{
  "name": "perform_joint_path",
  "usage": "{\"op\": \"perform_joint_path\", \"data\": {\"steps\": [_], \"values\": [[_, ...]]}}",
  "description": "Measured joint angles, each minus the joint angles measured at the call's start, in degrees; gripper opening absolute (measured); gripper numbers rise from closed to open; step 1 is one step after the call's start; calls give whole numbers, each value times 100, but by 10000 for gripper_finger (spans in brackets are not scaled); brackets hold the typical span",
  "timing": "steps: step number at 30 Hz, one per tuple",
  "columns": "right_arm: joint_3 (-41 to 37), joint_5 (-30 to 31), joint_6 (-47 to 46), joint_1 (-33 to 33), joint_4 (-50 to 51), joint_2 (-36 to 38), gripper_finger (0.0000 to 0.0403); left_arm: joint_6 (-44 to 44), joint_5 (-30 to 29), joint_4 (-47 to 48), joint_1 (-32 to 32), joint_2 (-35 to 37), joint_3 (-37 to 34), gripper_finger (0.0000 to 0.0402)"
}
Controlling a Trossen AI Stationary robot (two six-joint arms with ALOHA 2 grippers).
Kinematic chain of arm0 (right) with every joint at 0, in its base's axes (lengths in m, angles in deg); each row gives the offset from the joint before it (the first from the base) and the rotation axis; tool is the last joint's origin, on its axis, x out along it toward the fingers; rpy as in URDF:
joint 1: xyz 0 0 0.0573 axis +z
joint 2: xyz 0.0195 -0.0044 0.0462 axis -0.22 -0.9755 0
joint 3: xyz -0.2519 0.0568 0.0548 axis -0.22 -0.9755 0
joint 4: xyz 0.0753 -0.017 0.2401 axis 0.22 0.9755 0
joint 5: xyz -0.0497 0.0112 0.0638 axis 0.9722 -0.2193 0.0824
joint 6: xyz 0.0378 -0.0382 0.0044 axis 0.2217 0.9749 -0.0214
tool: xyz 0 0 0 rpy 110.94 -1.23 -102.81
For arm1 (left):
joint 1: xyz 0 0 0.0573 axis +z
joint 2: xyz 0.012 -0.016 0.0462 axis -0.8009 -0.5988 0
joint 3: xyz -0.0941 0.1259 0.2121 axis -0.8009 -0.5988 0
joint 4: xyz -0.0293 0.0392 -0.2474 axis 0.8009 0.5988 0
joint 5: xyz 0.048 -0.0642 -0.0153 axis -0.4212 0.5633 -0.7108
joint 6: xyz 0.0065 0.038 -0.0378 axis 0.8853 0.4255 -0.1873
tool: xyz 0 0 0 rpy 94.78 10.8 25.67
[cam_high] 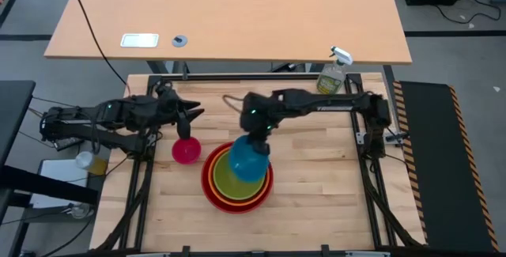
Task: Nest bowls inside each other
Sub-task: Stack the blue bowl on top of the green bowl, then stack the pink bowl on top of the blue bowl
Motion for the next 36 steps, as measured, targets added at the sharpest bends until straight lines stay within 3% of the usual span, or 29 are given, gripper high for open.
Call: {"op": "perform_joint_path", "data": {"steps": [9, 17, 21, 29, 36], "values": [[582, -19, 314, 239, 48, -1029, 45, -371, 581, 1060, -7, 10, 0, 148], [584, -115, 346, 194, 74, -958, 145, -737, 784, 2265, -39, -26, 0, 148], [589, 25, 152, 57, 64, -681, 175, -879, 854, 2701, -39, -182, 0, 148], [591, 252, 53, -300, 463, -226, 183, -676, 1713, 3239, 185, -1252, 0, 148], [396, 608, 563, -684, 778, 92, 182, 329, 2533, 3315, 1043, -2481, 0, 148]]}}
